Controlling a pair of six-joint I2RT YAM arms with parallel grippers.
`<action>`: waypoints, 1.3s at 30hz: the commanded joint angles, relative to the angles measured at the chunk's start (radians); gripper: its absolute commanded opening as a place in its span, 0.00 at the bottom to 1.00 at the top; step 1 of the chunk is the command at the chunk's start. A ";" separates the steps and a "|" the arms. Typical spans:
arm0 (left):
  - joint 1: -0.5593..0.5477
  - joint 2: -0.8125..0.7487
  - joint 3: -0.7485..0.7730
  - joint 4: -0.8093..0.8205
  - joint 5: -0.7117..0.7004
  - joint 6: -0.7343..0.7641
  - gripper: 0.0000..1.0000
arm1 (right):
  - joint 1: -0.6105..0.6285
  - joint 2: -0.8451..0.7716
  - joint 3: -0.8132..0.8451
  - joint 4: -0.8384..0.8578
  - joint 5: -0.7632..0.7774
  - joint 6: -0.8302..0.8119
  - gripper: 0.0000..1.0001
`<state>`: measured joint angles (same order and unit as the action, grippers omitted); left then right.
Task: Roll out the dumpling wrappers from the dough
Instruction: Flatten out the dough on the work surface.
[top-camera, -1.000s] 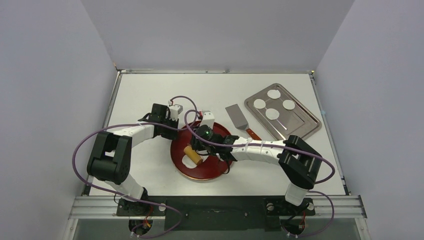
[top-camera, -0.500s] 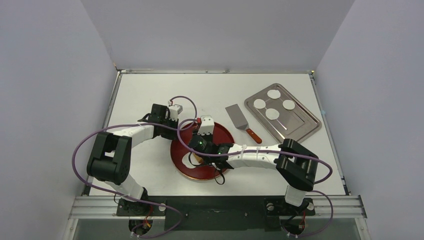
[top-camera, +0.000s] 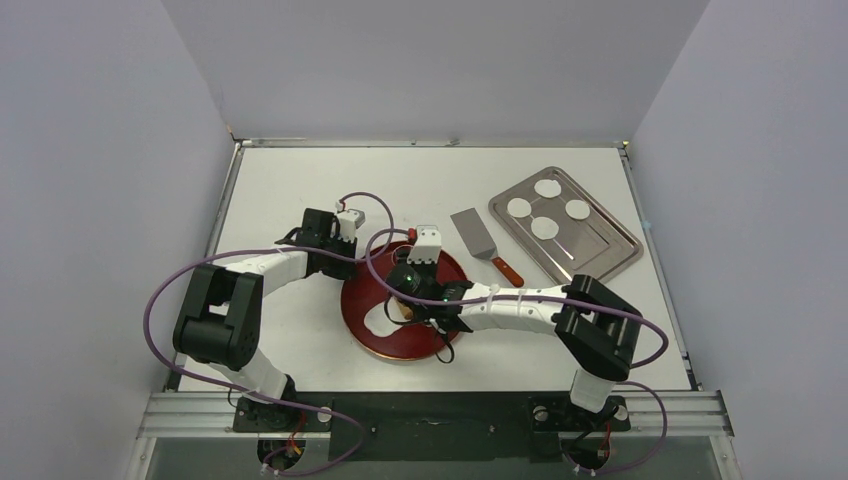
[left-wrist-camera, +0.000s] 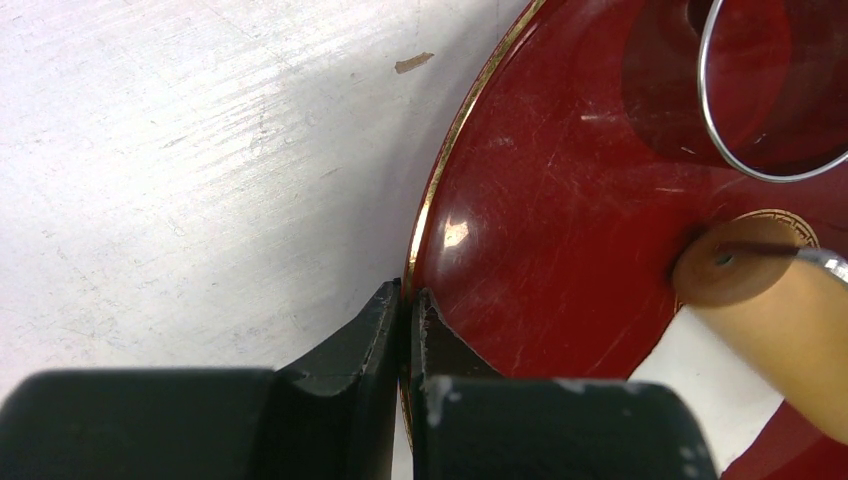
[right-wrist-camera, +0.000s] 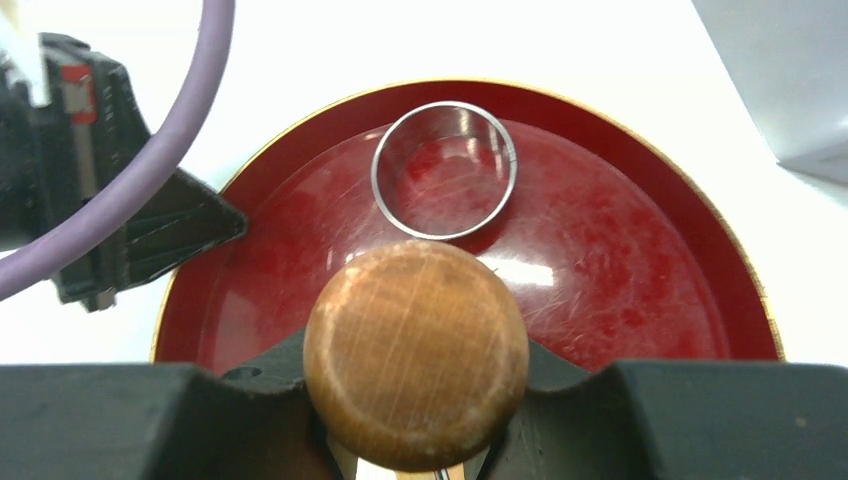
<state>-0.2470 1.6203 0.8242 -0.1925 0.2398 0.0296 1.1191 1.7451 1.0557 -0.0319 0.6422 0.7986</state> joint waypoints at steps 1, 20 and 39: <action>0.005 -0.012 -0.016 -0.001 -0.051 0.003 0.00 | -0.048 0.055 -0.095 -0.268 0.057 -0.071 0.00; 0.011 -0.029 -0.022 0.001 -0.037 0.003 0.00 | -0.021 -0.203 -0.066 -0.205 0.007 -0.177 0.00; 0.020 -0.028 -0.023 -0.002 -0.022 0.003 0.00 | 0.033 0.007 0.010 0.039 -0.234 -0.144 0.00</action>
<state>-0.2398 1.6077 0.8097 -0.1867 0.2447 0.0284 1.1522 1.7054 1.0306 0.0185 0.4026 0.6319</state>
